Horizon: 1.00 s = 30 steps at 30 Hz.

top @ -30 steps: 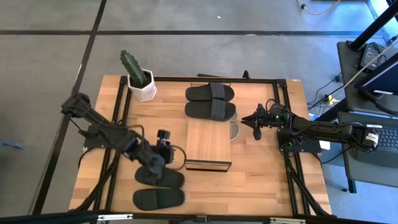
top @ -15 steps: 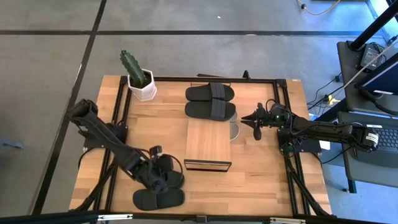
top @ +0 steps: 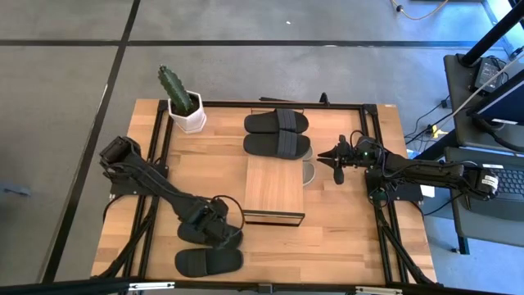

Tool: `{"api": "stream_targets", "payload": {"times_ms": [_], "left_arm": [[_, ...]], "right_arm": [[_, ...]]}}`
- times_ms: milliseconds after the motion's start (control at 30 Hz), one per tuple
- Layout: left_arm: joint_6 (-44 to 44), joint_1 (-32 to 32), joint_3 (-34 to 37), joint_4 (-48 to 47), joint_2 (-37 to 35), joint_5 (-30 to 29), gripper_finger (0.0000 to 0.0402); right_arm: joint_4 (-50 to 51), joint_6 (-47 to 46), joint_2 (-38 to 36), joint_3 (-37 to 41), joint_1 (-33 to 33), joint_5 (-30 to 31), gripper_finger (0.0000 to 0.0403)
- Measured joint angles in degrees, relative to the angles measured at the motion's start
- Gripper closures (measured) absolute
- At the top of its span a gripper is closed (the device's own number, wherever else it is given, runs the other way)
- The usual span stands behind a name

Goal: Pick and place slides into the shelf
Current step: Put the black slipper on the shelf

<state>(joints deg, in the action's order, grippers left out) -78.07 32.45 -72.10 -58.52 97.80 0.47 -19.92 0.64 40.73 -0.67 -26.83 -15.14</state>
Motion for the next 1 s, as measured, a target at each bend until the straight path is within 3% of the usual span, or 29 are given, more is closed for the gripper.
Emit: {"api": "stream_targets", "payload": {"times_ms": [200, 1000], "left_arm": [[-1.49, -2.28, 0.0, -1.41, 2.41, 6.37, 0.0249], [-8.82, -2.2, -0.04, -9.3, 2.54, 10.81, 0.0249]], "right_arm": [[0.0, 1.45, 0.0, 0.0, 0.02, 0.0, 0.0323], [0.04, 3.05, 0.0, 0.0, 0.01, 0.02, 0.0323]]}}
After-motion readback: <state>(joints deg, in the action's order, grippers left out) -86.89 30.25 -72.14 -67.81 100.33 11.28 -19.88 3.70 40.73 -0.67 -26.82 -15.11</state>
